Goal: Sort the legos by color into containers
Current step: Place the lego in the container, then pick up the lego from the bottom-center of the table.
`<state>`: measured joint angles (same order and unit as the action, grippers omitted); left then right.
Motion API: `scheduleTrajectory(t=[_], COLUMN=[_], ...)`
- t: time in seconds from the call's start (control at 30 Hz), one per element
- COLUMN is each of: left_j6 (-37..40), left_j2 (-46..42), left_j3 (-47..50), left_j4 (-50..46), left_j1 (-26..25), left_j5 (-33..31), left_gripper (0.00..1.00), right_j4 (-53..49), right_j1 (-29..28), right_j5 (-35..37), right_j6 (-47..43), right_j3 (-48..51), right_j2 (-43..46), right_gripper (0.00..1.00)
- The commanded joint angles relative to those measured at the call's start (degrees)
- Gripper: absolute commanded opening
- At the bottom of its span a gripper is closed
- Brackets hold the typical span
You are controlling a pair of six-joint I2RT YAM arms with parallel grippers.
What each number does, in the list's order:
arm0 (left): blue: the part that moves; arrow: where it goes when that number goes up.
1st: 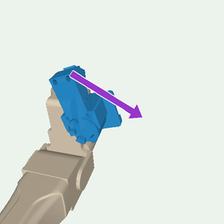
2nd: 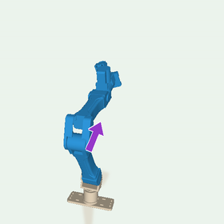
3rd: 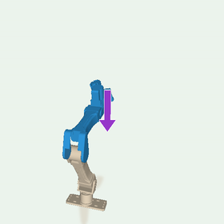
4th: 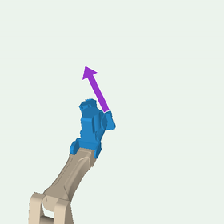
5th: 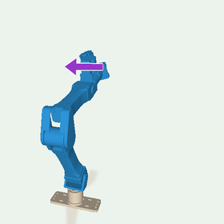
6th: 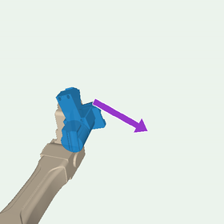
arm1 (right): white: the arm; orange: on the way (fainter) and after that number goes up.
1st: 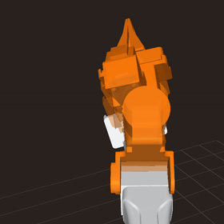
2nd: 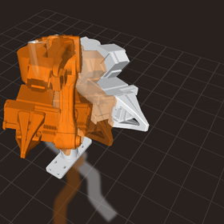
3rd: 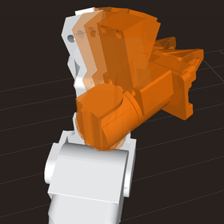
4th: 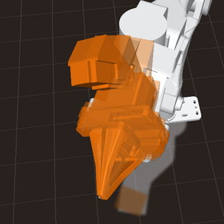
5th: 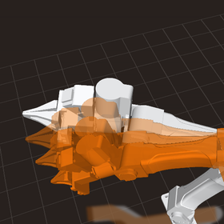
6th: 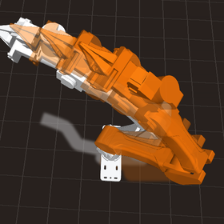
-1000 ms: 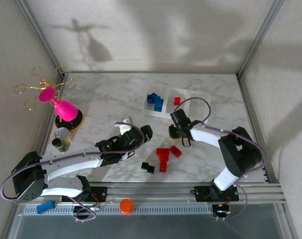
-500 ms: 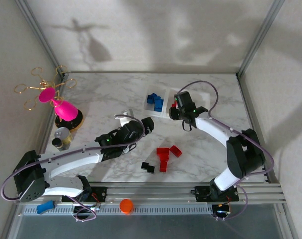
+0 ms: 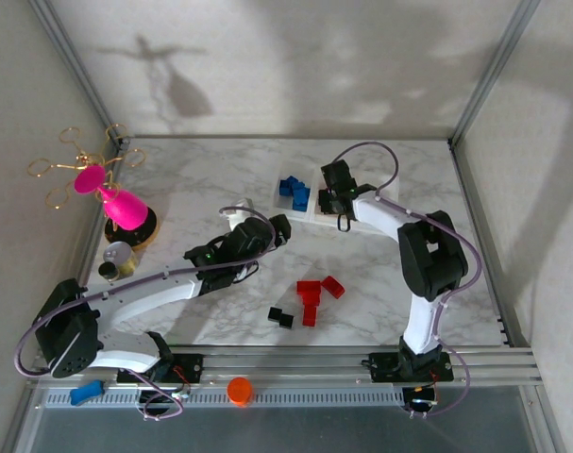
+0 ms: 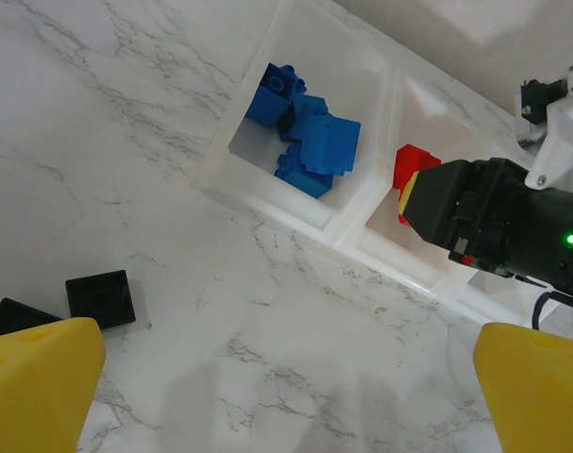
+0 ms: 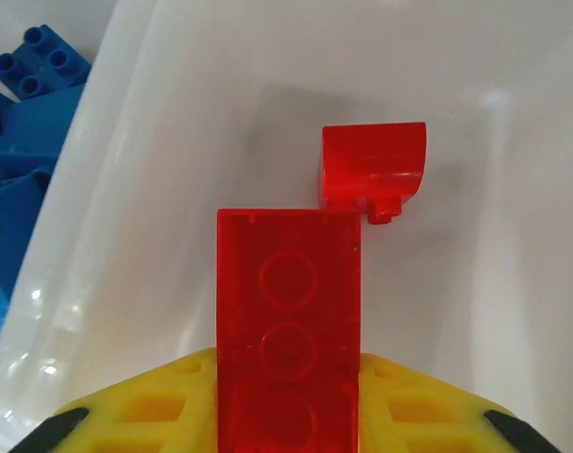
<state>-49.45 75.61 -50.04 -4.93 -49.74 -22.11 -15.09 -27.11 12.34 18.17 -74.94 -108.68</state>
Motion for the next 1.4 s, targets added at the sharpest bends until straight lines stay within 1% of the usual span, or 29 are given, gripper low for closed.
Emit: scheduleTrajectory(t=[0.0, 0.13, 0.27, 0.43, 0.57, 0.73, 0.83, 0.97, 1.13, 1.3, 1.37], left_j6=[1.0, 1.2, 1.3, 1.4, 1.1, 0.3, -1.8, -4.3, -7.2, -9.6, -10.2], left_j2=[0.8, 0.8, 0.4, -0.3, -1.1, -3.0, -4.2, -6.4, -7.9, -8.6, -8.3], left_j3=[-1.7, -1.6, -1.6, -1.8, -2.1, -0.1, 1.9, 5.4, 7.9, 9.2, 9.4], left_j4=[0.8, 0.9, 0.9, 0.6, 0.4, 0.5, 0.0, 0.1, -1.8, -2.8, -3.0], left_j1=[0.9, 1.2, 1.3, 1.3, 1.2, -1.0, -2.3, -5.1, -8.3, -11.2, -11.8], left_j5=[1.1, 1.5, 1.7, 2.0, 3.3, 3.8, 4.2, 4.4, 4.0, 3.0, 2.6], left_gripper=[1.0, 1.0, 1.0, 1.0, 0.99, 1.0, 1.0, 1.0, 1.0, 1.0, 0.99], right_j4=[0.2, 0.0, -0.8, -2.0, -2.7, -2.9, -3.7, -6.4, -9.9, -11.5, -12.2], right_j1=[0.5, 0.6, 0.5, 0.5, 0.4, -1.6, -3.2, -5.6, -9.2, -12.4, -15.0], right_j5=[1.2, 1.2, 1.4, 1.5, -0.7, -2.6, -3.7, -3.7, -4.8, -6.9, -7.6], right_j6=[-0.4, -1.0, -1.4, -1.7, -1.0, 1.1, 2.2, 3.7, 7.0, 11.1, 12.6], right_j3=[-2.6, -3.6, -4.5, -4.4, -2.8, 5.4, 11.7, 19.8, 27.6, 34.0, 35.8], right_j2=[-1.8, -2.3, -1.6, 1.0, 4.6, 12.8, 17.7, 24.5, 31.6, 36.0, 37.0], right_gripper=[0.29, 0.37, 0.4, 0.47, 0.48, 0.52, 0.54, 0.57, 0.6, 0.63, 0.64])
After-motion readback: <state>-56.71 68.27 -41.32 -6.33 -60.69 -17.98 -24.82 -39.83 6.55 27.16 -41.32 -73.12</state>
